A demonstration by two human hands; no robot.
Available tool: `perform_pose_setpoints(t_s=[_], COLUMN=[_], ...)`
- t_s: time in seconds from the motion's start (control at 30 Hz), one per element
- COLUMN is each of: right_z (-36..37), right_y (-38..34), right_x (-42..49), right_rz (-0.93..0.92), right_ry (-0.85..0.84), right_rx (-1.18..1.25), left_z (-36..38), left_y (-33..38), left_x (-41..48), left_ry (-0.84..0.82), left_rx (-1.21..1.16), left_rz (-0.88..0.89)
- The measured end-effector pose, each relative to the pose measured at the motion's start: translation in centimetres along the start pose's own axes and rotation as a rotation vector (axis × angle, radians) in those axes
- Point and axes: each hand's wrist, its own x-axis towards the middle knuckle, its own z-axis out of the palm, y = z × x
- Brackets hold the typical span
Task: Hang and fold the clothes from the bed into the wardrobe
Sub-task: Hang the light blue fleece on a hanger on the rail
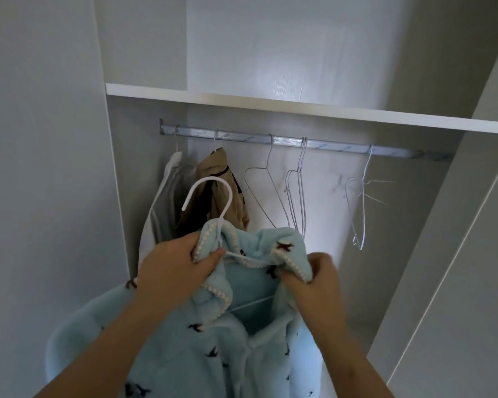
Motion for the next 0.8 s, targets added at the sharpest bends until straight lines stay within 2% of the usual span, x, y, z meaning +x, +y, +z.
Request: perform_pose_setpoints(t_s=[0.03,0.07,0.17,0.23,0.3,0.37,0.43,0.53,0.57,0.63,0.67,0.7,0.73,0.8], right_z=[-0.3,-0.5,-0.9,-1.1,-1.5,-1.7,-1.7,-1.6,-1.6,-1.7,-1.7,-1.6,-1.5,-1.5], right_y=[-0.3,-0.6,-1.2,-1.0,-0.6,-0.3,-0.4,-0.7,-1.0,-1.5,-1.6,-1.6,-1.3,-0.4], right_x=[0.3,0.6,1.4,2.0,2.7,3.5,4.0,3.9,3.6,2.7,2.3,2.2,2.4,3.1], right_rz=[-0.087,-0.175,-0.375,-0.309,-0.238,-0.192,-0.104,0.084,0.136,0.159,0.122,0.051,-0.035,-0.203], right_ry=[0.086,0.105,-0.068,-0.146,-0.119,-0.09,-0.014,0.079,0.014,-0.284,-0.435,-0.5,-0.463,-0.219], right_rx=[-0.089,-0.236,-0.789,-0.923,-0.866,-0.708,-0.422,0.13,0.316,0.613,0.669,0.641,0.544,0.122], left_z=[0.1,0.3,0.7,0.8,0.8,0.5,0.1,-0.2,-0.2,-0.3,-0.4,-0.4,-0.5,-0.9], left_y=[0.1,0.2,0.8,1.1,0.8,0.2,-0.3,-0.9,-1.2,-1.7,-1.9,-2.0,-2.1,-2.2], left_x=[-0.1,-0.2,-0.5,-0.6,-0.7,-0.6,-0.6,-0.7,-0.7,-0.7,-0.7,-0.7,-0.9,-1.1], left_ry=[-0.024,-0.052,-0.111,-0.117,-0.109,-0.102,-0.154,-0.198,-0.18,-0.113,-0.085,-0.066,-0.054,-0.028], left_rx=[0.006,0.012,0.041,0.067,0.084,0.083,0.117,0.15,0.14,0.082,0.056,0.035,0.013,-0.041], left_rz=[0.014,0.027,0.057,0.07,0.076,0.093,0.126,0.149,0.122,0.021,-0.014,-0.028,-0.031,-0.032])
